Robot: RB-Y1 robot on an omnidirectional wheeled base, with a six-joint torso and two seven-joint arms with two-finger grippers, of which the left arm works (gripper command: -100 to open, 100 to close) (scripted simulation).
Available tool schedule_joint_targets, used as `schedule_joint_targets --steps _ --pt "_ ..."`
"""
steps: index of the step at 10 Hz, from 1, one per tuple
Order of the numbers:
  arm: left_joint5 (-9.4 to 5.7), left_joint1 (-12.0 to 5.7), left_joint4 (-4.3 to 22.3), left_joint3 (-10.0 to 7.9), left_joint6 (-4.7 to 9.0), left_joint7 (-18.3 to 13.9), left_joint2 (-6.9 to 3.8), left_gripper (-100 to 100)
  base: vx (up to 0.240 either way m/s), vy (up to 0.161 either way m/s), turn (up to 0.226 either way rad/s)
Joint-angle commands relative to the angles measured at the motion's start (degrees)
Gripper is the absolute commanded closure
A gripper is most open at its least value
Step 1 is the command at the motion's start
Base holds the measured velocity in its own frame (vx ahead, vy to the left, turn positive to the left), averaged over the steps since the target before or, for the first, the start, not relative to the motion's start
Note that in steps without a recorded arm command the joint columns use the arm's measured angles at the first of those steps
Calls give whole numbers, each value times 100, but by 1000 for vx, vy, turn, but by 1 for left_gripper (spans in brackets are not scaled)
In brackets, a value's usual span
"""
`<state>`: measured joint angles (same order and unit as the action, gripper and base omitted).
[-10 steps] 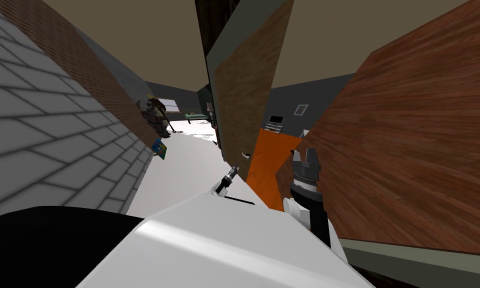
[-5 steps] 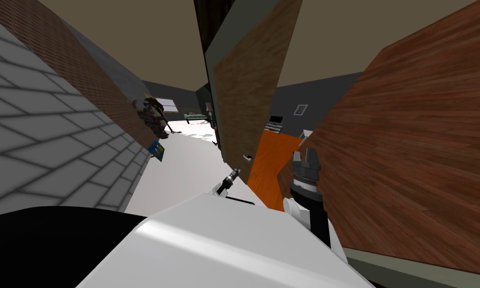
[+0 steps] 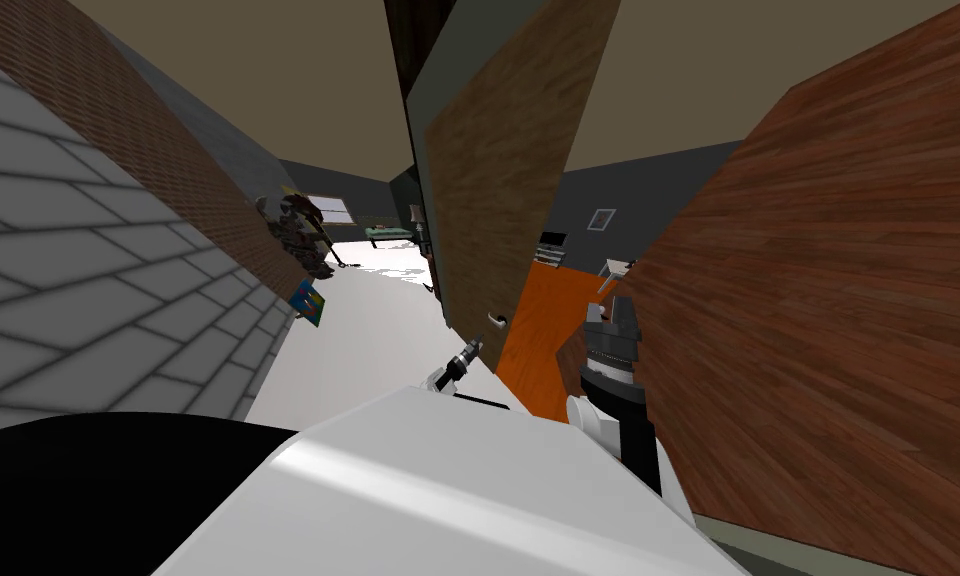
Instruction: Push the door open
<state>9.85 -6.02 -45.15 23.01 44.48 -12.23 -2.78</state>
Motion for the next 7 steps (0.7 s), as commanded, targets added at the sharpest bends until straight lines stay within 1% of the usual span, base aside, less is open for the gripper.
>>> schedule_joint_targets --steps 1,4,5,6,7 --pt "12 -76 165 48 40 -16 15 -100 72 60 -15" --pt "48 -248 595 172 143 -32 85 -100 112 72 -24" --pt "36 -243 530 140 119 -35 72 -100 48 32 -7" --pt "31 -238 562 131 143 -21 22 -100 86 -31 -28" --pt "29 -234 568 126 149 -16 12 -100 132 -87 -21"
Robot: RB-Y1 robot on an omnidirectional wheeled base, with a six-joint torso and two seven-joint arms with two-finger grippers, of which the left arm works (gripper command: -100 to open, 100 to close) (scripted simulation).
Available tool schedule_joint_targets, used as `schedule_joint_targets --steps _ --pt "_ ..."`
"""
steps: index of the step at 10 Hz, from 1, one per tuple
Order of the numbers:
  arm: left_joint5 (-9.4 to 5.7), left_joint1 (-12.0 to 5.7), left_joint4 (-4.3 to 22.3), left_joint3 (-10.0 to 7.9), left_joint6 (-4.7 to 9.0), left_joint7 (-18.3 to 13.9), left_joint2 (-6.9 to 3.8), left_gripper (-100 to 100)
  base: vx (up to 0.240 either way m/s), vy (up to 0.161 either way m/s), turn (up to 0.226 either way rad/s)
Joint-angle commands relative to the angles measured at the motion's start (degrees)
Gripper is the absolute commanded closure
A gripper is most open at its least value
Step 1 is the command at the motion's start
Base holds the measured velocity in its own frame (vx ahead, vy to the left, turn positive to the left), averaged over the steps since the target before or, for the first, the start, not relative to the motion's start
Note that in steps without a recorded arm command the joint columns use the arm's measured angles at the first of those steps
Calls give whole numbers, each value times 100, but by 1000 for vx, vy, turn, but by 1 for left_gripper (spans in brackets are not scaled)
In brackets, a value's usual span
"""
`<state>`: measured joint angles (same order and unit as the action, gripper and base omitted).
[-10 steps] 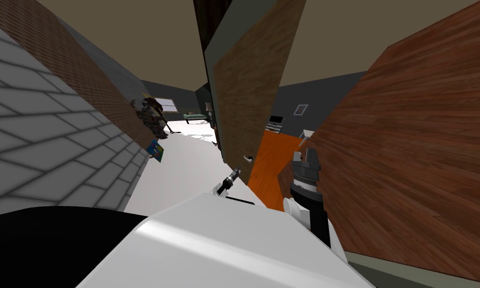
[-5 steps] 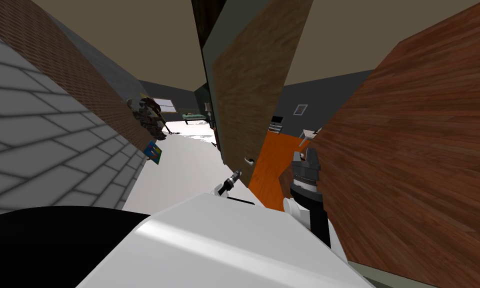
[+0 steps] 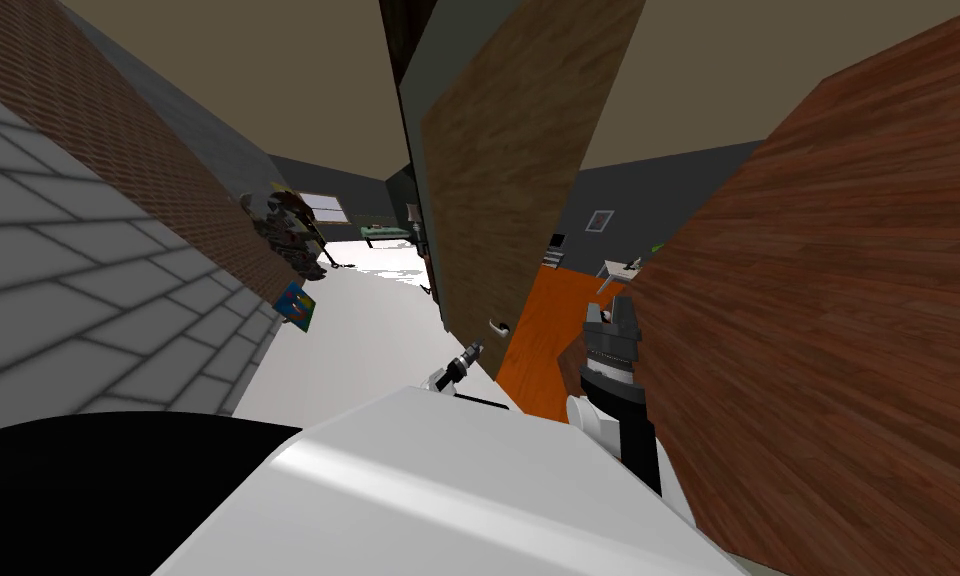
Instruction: Push the door open
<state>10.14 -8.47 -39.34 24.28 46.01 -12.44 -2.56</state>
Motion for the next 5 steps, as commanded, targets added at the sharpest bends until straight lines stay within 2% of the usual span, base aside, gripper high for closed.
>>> schedule_joint_targets --steps 1,5 --pt "-5 18 -1 -10 8 17 -25 -100 145 -104 -15" --pt "-23 48 46 -48 58 61 -1 -100 165 -94 -22"
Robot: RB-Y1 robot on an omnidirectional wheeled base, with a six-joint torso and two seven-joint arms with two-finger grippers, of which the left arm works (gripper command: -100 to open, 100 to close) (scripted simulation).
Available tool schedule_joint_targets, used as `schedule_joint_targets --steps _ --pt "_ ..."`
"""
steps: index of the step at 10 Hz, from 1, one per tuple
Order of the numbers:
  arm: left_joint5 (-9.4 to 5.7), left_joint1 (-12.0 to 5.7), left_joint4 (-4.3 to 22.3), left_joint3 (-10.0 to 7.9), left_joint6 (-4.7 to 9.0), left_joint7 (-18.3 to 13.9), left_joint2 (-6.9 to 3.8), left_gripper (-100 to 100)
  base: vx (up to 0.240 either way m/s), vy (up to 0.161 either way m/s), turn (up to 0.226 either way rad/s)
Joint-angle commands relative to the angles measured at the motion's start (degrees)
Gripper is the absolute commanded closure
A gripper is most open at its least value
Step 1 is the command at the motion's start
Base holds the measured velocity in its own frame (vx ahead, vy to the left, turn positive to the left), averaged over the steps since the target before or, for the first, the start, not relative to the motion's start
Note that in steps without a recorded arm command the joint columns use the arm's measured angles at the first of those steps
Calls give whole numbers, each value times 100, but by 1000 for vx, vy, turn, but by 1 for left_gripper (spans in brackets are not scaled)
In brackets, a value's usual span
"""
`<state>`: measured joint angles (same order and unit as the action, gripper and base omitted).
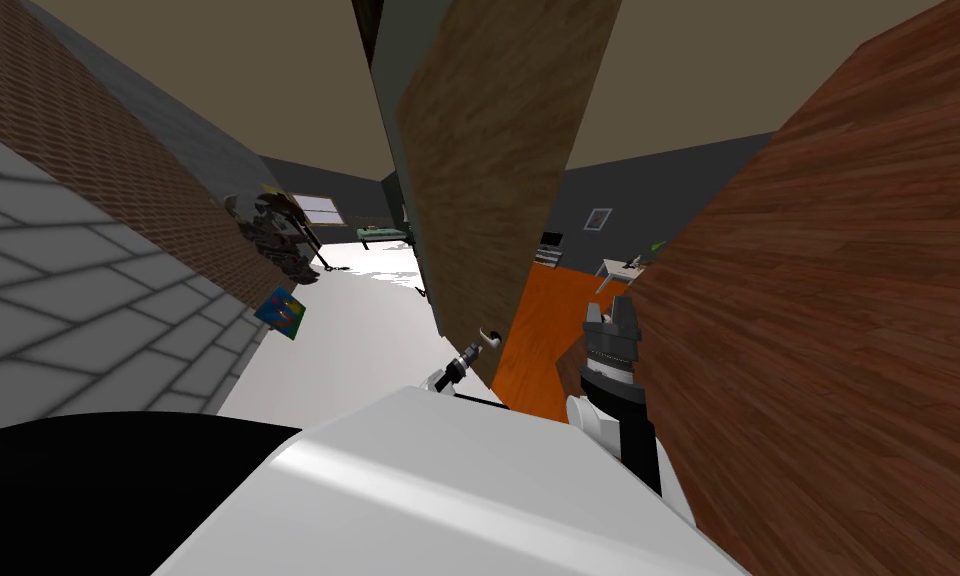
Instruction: Push the door open
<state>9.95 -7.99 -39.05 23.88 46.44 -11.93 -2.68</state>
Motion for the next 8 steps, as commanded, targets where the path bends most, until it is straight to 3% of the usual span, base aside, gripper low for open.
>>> schedule_joint_targets --steps 1,3,4,5,8 --pt "-6 4 24 -13 23 15 24 -100 151 -95 -19" --pt "-15 18 46 -31 46 36 96 -100 147 -91 -17" --pt "-11 20 24 -23 27 28 72 -100 77 -42 3" --pt "-11 20 24 -23 27 28 72 100 -13 5 2" --pt "-11 20 24 -23 27 28 72 100 -11 11 -11"
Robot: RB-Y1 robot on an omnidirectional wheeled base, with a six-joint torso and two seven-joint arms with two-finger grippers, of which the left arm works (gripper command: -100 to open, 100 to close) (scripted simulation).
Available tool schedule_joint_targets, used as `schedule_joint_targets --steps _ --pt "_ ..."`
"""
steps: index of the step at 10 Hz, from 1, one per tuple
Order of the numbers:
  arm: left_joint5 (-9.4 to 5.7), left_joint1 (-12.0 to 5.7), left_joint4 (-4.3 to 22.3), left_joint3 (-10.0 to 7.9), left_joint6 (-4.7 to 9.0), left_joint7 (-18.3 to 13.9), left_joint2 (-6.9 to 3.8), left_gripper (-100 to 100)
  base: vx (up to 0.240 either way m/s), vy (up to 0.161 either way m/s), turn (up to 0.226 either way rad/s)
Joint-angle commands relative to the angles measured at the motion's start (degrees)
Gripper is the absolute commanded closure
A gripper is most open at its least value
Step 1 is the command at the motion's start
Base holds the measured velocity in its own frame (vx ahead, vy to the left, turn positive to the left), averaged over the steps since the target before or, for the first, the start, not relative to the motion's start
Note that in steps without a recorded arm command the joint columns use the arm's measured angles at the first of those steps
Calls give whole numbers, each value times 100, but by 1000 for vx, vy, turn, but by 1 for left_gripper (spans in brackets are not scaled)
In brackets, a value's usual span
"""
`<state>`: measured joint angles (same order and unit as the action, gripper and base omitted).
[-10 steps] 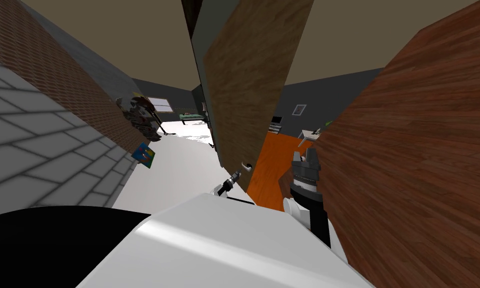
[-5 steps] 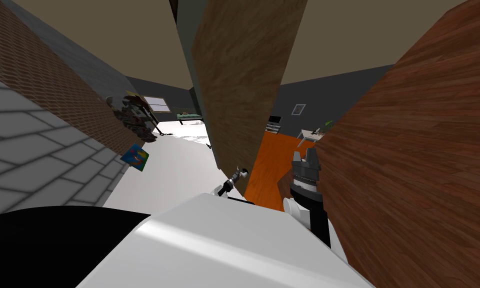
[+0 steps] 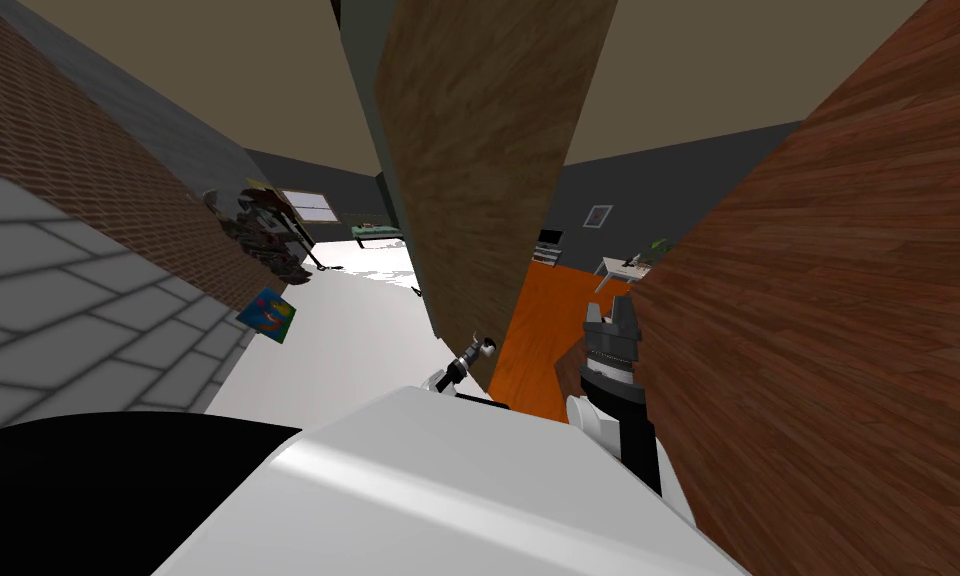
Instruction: Push the door open
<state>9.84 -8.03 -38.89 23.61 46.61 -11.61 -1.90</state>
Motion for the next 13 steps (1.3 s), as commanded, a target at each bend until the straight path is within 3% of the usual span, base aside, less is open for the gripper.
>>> schedule_joint_targets --steps 1,3,13 --pt "0 25 8 3 9 -4 -6 100 0 0 0" --pt "-33 -1 8 -67 -9 29 -25 100 47 -44 10" --pt "-279 -28 71 -590 -59 285 -113 100 132 -145 44"
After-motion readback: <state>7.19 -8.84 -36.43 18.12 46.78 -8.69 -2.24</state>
